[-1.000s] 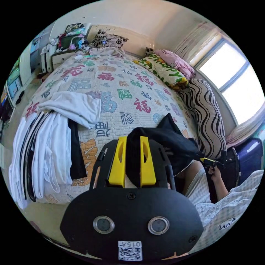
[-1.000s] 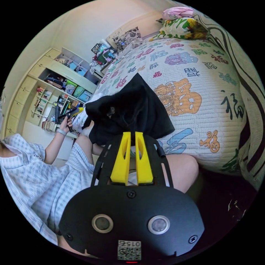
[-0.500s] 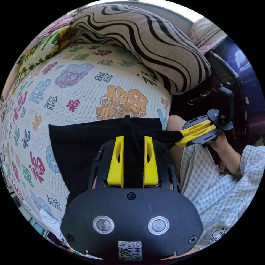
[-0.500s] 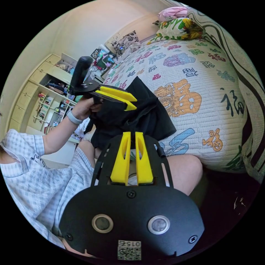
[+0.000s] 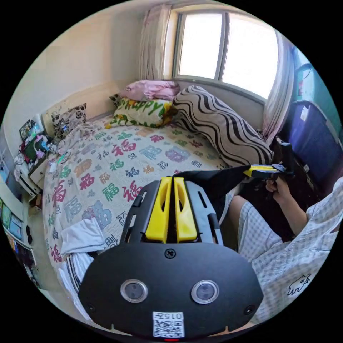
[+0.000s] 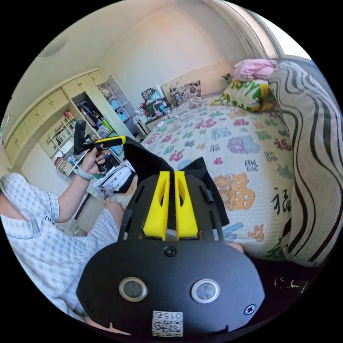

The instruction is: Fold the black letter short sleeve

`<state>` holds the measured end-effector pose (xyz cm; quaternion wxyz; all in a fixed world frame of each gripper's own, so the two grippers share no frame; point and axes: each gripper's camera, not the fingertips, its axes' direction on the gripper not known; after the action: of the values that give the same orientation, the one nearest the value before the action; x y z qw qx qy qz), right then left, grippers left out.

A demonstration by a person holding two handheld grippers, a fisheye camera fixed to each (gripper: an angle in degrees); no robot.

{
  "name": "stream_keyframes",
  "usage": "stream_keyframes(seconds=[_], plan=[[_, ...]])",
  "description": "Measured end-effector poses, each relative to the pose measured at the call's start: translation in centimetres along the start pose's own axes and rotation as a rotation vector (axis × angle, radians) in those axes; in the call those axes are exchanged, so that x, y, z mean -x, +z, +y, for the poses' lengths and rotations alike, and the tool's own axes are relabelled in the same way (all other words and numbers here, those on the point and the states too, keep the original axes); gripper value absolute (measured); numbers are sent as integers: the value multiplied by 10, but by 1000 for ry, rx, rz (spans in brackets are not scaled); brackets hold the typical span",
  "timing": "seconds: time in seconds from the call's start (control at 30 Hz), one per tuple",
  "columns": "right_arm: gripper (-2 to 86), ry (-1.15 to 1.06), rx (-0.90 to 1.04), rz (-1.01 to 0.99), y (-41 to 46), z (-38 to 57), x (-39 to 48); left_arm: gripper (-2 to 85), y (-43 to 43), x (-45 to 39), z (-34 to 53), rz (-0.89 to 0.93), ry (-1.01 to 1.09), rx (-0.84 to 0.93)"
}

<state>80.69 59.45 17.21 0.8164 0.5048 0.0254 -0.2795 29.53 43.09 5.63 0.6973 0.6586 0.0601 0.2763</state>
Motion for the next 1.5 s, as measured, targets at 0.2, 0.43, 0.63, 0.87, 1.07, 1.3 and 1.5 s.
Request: stream_keyframes(seconds=[0.2, 0.43, 0.63, 0.87, 1.07, 1.3, 1.5], plan=[[9, -281, -267, 154, -95, -60, 118, -2, -169, -17, 0, -135, 74, -364], [8, -406, -623, 274, -182, -86, 210, -2, -282, -39, -12, -283, 157, -673], [8, -429, -792, 338, -202, -120, 229, -4, -296, -2, -52, -266, 199, -742], [9, -435, -700, 464, -127, -218, 178, -5, -175, 123, -136, -210, 110, -598], [21, -298, -322, 519, 60, -347, 24, 0, 70, 287, -207, -139, -53, -289], [71, -79, 275, 152, 220, -345, -162, 42, 255, 425, -72, 180, -537, 55], [114, 378, 703, 49, 230, -214, -227, 104, 267, 415, 95, 249, -838, 574]])
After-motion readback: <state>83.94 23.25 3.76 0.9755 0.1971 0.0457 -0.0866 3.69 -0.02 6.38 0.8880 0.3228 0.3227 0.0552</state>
